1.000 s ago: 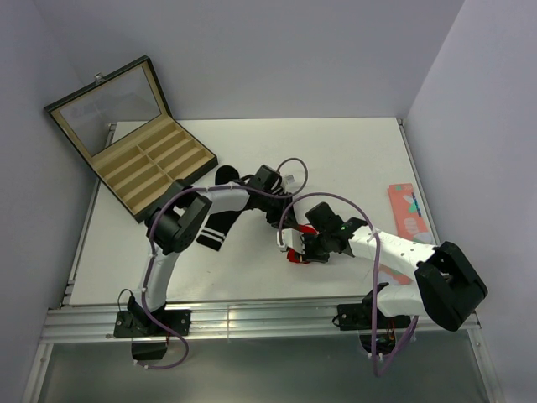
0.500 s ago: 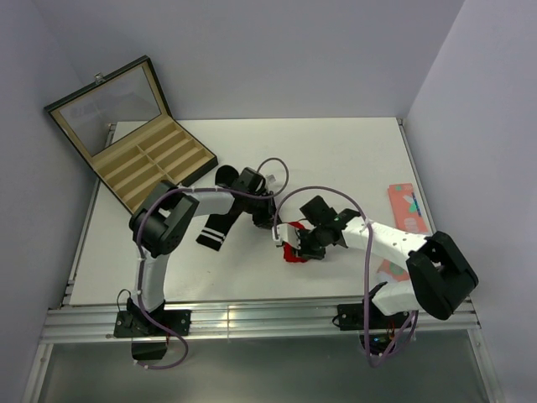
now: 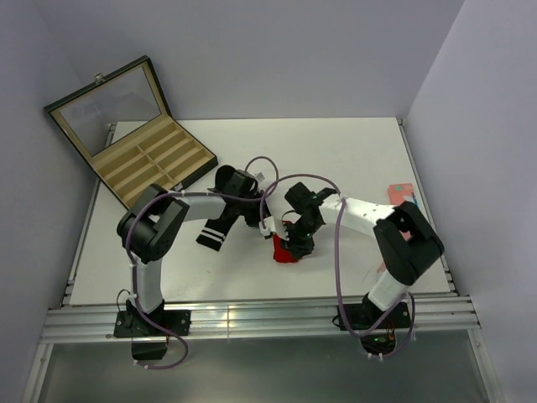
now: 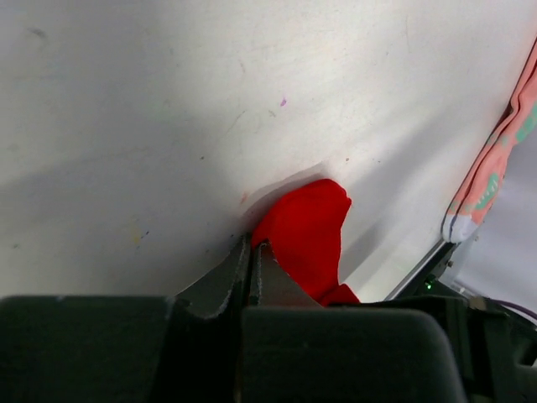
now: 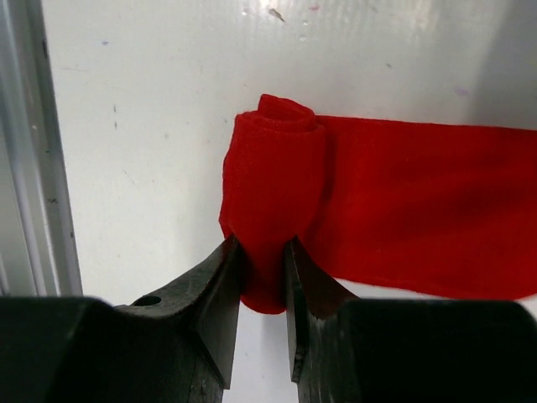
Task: Roll the socks
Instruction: Move the sock to the center of the board.
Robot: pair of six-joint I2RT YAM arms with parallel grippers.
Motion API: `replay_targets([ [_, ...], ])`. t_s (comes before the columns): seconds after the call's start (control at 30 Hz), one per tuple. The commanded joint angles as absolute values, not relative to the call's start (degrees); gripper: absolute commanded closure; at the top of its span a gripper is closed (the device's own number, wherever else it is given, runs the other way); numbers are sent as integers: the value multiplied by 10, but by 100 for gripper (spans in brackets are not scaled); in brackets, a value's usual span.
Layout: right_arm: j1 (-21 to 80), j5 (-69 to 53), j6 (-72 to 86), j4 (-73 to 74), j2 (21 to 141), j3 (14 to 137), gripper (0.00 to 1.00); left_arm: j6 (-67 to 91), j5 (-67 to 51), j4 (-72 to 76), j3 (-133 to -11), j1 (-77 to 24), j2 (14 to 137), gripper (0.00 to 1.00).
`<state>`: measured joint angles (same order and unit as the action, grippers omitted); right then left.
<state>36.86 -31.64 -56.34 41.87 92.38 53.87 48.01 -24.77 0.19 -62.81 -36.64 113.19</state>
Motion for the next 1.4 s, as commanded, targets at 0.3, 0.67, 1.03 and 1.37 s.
replay_targets([
  [0.3, 358, -398, -600, 579, 1041, 620, 86, 497, -69, 48, -543, -374, 1107, 100],
  [0.67, 349, -402, -606, 630, 1109, 691, 86, 531, 23, 147, -459, -403, 1038, 66],
  [1.03, 330, -410, -597, 611, 1110, 681, 86, 555, 20, 352, -278, -403, 978, 59],
  [1.37, 323, -410, -584, 600, 1111, 682, 86, 426, 105, 527, -170, -537, 899, 61],
])
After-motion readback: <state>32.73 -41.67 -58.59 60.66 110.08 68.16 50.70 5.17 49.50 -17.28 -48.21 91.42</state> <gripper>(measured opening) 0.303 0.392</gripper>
